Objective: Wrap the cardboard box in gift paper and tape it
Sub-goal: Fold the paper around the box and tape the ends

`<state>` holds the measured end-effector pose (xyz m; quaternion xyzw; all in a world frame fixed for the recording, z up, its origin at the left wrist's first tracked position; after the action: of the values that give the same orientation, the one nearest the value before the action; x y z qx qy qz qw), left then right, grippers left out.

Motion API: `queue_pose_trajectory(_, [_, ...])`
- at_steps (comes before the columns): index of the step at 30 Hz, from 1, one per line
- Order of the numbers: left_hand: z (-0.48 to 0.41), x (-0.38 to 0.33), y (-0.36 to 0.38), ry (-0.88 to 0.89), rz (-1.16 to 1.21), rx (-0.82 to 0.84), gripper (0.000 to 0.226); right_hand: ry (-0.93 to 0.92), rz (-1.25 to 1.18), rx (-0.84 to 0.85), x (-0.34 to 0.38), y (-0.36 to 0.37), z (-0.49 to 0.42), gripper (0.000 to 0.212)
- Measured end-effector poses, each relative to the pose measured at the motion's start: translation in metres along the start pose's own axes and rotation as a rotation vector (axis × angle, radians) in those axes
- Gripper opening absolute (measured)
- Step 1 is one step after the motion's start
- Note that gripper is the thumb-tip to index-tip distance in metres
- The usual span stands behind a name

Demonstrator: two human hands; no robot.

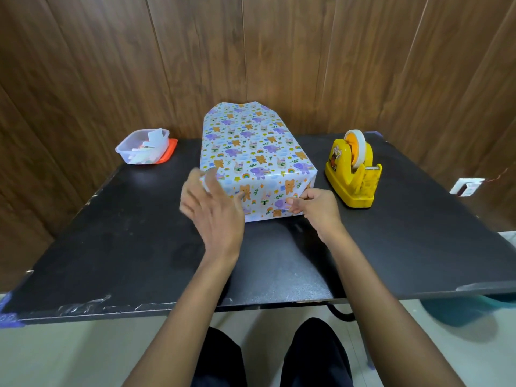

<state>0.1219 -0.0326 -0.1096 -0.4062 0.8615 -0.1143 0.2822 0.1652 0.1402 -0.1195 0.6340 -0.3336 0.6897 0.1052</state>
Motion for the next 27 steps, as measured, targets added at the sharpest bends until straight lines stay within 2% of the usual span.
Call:
queue_pose_trajectory(6, [-0.031, 0.003, 0.031, 0.673, -0.139, 0.380, 0.074, 0.002, 0.093, 0.032, 0.000, -0.003, -0.007, 0.022])
queue_pose_trajectory(9, [-0.038, 0.016, 0.038, 0.831, -0.120, 0.479, 0.075, 0.009, 0.206, 0.020, 0.002, -0.003, -0.010, 0.025])
queue_pose_trajectory(20, [-0.037, 0.023, 0.038, 0.950, -0.151, 0.466, 0.068, 0.092, 0.286, -0.013, -0.006, -0.005, -0.011, 0.030])
queue_pose_trajectory(22, [-0.036, 0.023, 0.038, 0.955, -0.156, 0.467, 0.070, 0.057, 0.242, -0.043, -0.003, -0.017, -0.011, 0.030])
queue_pose_trajectory(24, [-0.037, 0.022, 0.038, 0.956, -0.162, 0.475, 0.072, -0.033, 0.175, -0.208, 0.008, -0.040, -0.015, 0.025])
queue_pose_trajectory(25, [-0.037, 0.022, 0.038, 0.953, -0.161, 0.477, 0.072, -0.075, 0.202, -0.342, 0.016, -0.054, -0.018, 0.021])
queue_pose_trajectory(27, [-0.036, 0.022, 0.038, 0.946, -0.156, 0.486, 0.073, -0.109, 0.409, -0.575, 0.028, -0.081, -0.028, 0.024])
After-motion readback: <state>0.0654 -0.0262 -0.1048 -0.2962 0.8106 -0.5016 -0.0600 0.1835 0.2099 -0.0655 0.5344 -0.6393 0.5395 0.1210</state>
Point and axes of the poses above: each hand's wrist, its own z-axis away from the middle knuckle, its own y-axis out of the palm, x = y × z, the point moved 1 cm from there along -z, towards the middle knuckle, and after that the axes turned 6 degrees about z, right-handed, at the moved point
